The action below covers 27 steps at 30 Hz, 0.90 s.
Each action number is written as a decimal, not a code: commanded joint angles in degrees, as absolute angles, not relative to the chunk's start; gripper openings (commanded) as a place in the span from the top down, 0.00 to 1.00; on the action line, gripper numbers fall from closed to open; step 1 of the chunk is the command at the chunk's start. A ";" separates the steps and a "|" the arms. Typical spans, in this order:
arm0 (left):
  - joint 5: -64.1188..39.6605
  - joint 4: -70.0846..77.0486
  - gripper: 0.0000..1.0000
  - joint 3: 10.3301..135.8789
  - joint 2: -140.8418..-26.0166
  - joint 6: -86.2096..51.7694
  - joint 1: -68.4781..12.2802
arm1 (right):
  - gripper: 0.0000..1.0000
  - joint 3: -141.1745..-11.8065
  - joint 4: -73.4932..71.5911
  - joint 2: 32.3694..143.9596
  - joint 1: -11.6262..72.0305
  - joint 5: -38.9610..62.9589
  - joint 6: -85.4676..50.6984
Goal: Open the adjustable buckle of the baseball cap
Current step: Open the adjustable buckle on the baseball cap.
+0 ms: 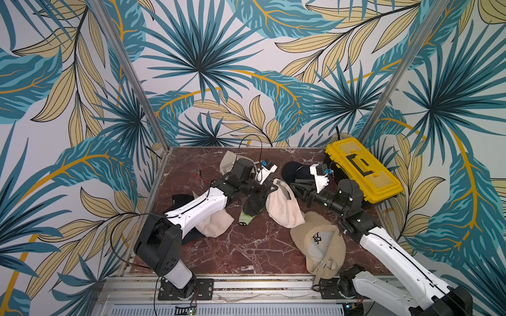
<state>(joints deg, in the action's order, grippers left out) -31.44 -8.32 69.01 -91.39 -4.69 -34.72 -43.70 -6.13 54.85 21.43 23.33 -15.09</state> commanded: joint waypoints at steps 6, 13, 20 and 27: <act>-19.15 -6.04 1.00 70.59 -89.59 -2.57 -37.65 | 0.58 -54.56 11.17 56.62 23.90 15.28 -36.97; -20.12 -5.34 1.00 71.55 -90.17 -1.92 -38.18 | 0.58 -58.82 15.55 62.03 29.31 9.72 -42.94; -22.74 -5.28 1.00 72.07 -90.75 -2.66 -38.25 | 0.48 -58.08 13.94 63.52 30.58 4.60 -48.05; -23.84 -5.32 1.00 72.00 -90.31 -2.93 -38.29 | 0.42 -57.61 9.73 65.43 30.66 5.71 -50.63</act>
